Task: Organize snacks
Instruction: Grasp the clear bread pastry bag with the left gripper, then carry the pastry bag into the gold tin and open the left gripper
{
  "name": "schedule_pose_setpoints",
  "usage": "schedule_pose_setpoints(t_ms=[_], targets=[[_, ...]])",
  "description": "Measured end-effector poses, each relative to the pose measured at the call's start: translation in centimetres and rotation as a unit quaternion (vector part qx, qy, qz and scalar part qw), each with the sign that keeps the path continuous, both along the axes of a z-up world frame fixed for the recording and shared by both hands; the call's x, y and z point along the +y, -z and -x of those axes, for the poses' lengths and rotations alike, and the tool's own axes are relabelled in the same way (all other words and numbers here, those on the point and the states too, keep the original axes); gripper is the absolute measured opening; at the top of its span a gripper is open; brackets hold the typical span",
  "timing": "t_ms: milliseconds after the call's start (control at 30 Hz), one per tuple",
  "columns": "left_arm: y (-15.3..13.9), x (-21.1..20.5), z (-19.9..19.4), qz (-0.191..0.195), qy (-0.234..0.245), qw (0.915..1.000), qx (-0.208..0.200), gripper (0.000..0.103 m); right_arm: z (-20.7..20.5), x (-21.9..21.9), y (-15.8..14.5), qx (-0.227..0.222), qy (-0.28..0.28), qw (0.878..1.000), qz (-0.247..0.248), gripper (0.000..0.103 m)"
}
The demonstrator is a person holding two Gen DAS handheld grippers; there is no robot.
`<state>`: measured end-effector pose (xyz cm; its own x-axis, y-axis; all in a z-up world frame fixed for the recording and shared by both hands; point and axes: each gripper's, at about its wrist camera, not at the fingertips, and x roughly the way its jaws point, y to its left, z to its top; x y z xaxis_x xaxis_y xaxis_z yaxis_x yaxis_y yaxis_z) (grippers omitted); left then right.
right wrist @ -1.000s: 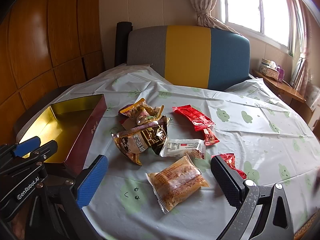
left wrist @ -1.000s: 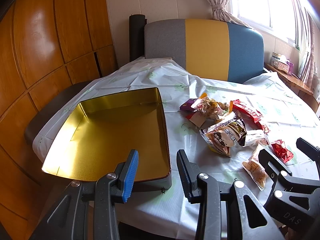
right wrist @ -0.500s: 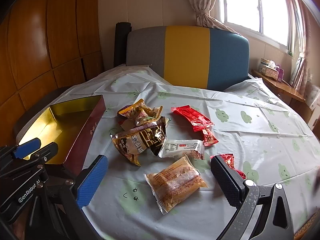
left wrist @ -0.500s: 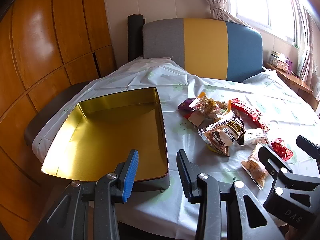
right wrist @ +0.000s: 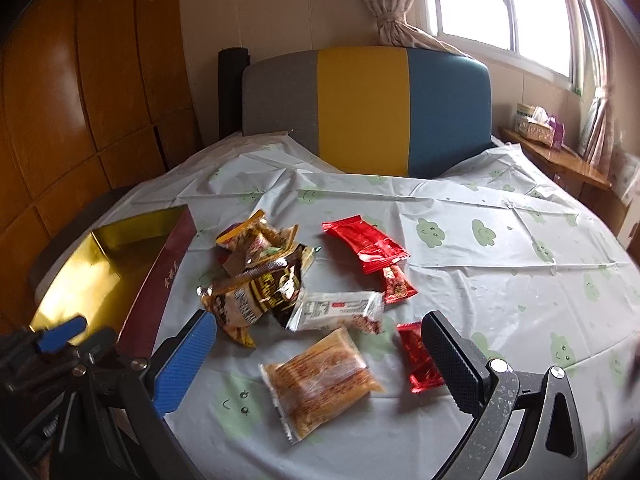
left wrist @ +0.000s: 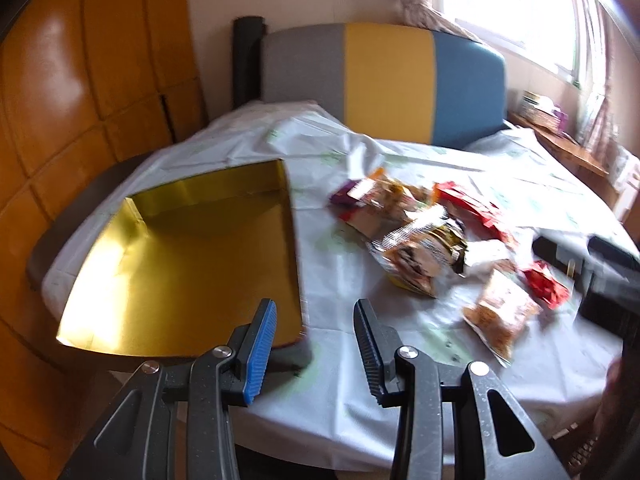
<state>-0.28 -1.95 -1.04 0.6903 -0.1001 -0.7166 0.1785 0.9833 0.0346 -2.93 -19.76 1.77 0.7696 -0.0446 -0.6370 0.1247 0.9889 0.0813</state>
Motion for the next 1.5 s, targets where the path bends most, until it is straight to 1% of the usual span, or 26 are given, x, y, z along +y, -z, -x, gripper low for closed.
schedule_pose_setpoints(t_ms=[33,67,133,200,267,300,333,367,400,433,500,567,667,700,767,867,967,1000,1067,1100,1133,1167,1200,1267,1433,1500], targets=[[0.3,-0.4,-0.1,0.001,0.013,0.9999,0.008,0.041,-0.3,-0.7,-0.3,0.01,-0.002,1.0,-0.005,0.103],[0.5,-0.9,0.0,-0.002,0.026,0.9996,0.014,0.041,-0.9,-2.0,-0.4,0.028,-0.008,0.999,-0.03,0.103],[1.0,-2.0,0.1,-0.008,0.055,0.9982,0.024,0.041,-1.8,-4.0,-0.4,0.058,-0.012,0.996,-0.062,0.103],[1.4,-3.1,0.1,-0.011,0.091,0.9952,0.035,0.041,-2.4,-6.1,-0.4,0.079,-0.005,0.994,-0.07,0.103],[1.6,-4.1,0.1,0.005,0.133,0.9899,0.049,0.041,-2.7,-8.0,0.2,0.092,0.0,0.992,-0.088,0.103],[1.6,-4.8,0.0,0.01,0.158,0.9858,0.056,0.041,-3.0,-8.7,0.4,0.105,0.003,0.99,-0.091,0.103],[1.6,-5.6,0.1,0.011,0.18,0.9818,0.058,0.041,-3.1,-9.5,0.7,0.115,0.008,0.989,-0.09,0.103],[1.5,-6.3,0.1,0.011,0.198,0.9783,0.058,0.041,-3.4,-10.4,1.1,0.135,0.014,0.986,-0.096,0.103],[1.5,-7.3,0.2,0.007,0.224,0.9729,0.057,0.042,-3.5,-11.1,1.4,0.144,0.018,0.984,-0.101,0.103],[1.6,-8.0,0.1,0.002,0.242,0.9683,0.06,0.044,-3.6,-11.7,1.7,0.153,0.022,0.983,-0.104,0.103],[2.0,-9.6,-0.4,-0.005,0.275,0.9587,0.073,0.061,-3.7,-12.7,2.2,0.174,0.032,0.977,-0.116,0.103],[2.2,-10.9,-0.8,0.0,0.302,0.9492,0.09,0.067,-3.6,-13.5,2.9,0.171,0.039,0.974,-0.141,0.103],[2.8,-13.2,-1.2,-0.011,0.333,0.9377,0.099,0.074,-4.0,-14.4,4.3,0.16,0.041,0.968,-0.19,0.103],[3.1,-13.9,-1.4,-0.019,0.339,0.9352,0.099,0.077,-4.2,-14.4,4.3,0.162,0.037,0.967,-0.195,0.103],[3.8,-14.9,-1.8,-0.038,0.345,0.9326,0.1,0.078,-4.6,-14.2,4.4,0.163,0.03,0.968,-0.19,0.103],[5.0,-15.9,-2.6,-0.055,0.345,0.931,0.106,0.078,-4.8,-13.8,4.5,0.17,0.021,0.967,-0.186,0.103],[5.8,-16.3,-2.9,-0.069,0.339,0.9326,0.104,0.078,-5.0,-13.8,4.8,0.183,0.019,0.966,-0.182,0.103],[6.2,-16.3,-3.0,-0.069,0.337,0.933,0.106,0.076,-5.1,-13.6,4.9,0.189,0.014,0.965,-0.181,0.103],[6.8,-16.0,-3.1,-0.054,0.336,0.9329,0.118,0.067,-5.2,-13.1,5.1,0.198,0.006,0.966,-0.167,0.102],[6.7,-15.7,-2.9,-0.045,0.331,0.9364,0.108,0.061,-5.3,-12.8,5.3,0.204,0.002,0.967,-0.156,0.101],[6.7,-15.5,-2.7,-0.042,0.329,0.9375,0.104,0.061,-5.4,-12.4,5.5,0.211,-0.004,0.967,-0.145,0.097],[6.6,-15.3,-2.6,-0.039,0.326,0.9389,0.102,0.061,-5.4,-12.1,5.7,0.218,-0.008,0.966,-0.138,0.091],[6.6,-15.0,-2.4,-0.034,0.323,0.9405,0.1,0.06,-5.5,-11.8,6.0,0.224,-0.014,0.966,-0.131,0.087],[6.5,-14.1,-2.0,-0.022,0.316,0.9433,0.099,0.06,-5.7,-11.1,6.6,0.241,-0.024,0.964,-0.108,0.077],[4.9,-10.9,-0.9,0.023,0.3,0.9485,0.099,0.06,-5.8,-9.7,7.8,0.265,-0.048,0.96,-0.079,0.069],[3.8,-9.3,-0.8,0.047,0.285,0.9524,0.097,0.06,-5.8,-9.1,8.4,0.274,-0.052,0.958,-0.06,0.061]])
